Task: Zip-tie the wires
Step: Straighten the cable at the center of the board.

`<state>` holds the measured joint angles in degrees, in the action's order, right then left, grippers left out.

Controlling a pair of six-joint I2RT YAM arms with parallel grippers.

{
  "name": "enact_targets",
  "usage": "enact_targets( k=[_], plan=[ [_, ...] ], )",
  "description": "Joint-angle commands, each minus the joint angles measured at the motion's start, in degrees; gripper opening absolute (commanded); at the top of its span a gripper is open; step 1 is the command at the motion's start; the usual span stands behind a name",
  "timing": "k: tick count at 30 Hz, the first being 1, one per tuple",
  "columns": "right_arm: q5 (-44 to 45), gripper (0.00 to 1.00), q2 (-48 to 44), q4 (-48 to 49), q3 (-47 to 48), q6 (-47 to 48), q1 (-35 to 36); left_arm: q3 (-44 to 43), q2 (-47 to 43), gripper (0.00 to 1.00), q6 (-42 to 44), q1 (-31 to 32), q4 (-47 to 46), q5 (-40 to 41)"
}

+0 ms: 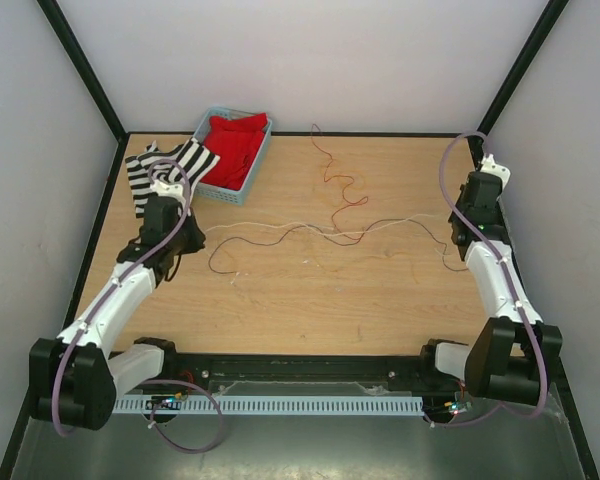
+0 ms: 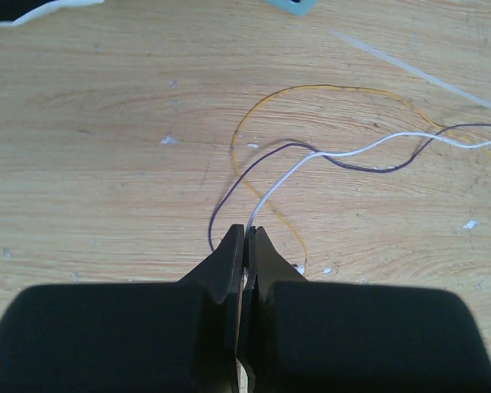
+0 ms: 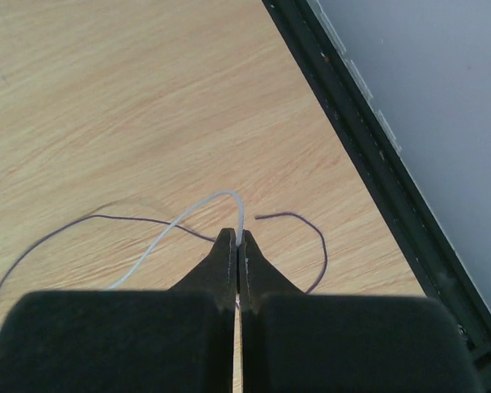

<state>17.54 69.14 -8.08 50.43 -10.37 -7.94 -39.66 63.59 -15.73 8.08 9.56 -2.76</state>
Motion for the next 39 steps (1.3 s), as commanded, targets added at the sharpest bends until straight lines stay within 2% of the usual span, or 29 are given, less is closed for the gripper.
enact_targets(
  k=[1,21,39],
  plan=[
    [3.3,0.0,-0.9,3.7,-1.9,-0.9,-0.1,3.2,-3.3,0.0,-4.7,0.0,-2.9,5.8],
    [-0.4,0.0,11.2,8.0,-6.4,-0.4,-0.1,11.9,-0.5,0.0,-8.2,0.4,-9.8,7.7],
    [-4.4,0.03,21.9,9.4,-5.5,-0.7,-0.1,14.7,7.7,0.0,-11.0,3.8,-15.4,10.2]
  ],
)
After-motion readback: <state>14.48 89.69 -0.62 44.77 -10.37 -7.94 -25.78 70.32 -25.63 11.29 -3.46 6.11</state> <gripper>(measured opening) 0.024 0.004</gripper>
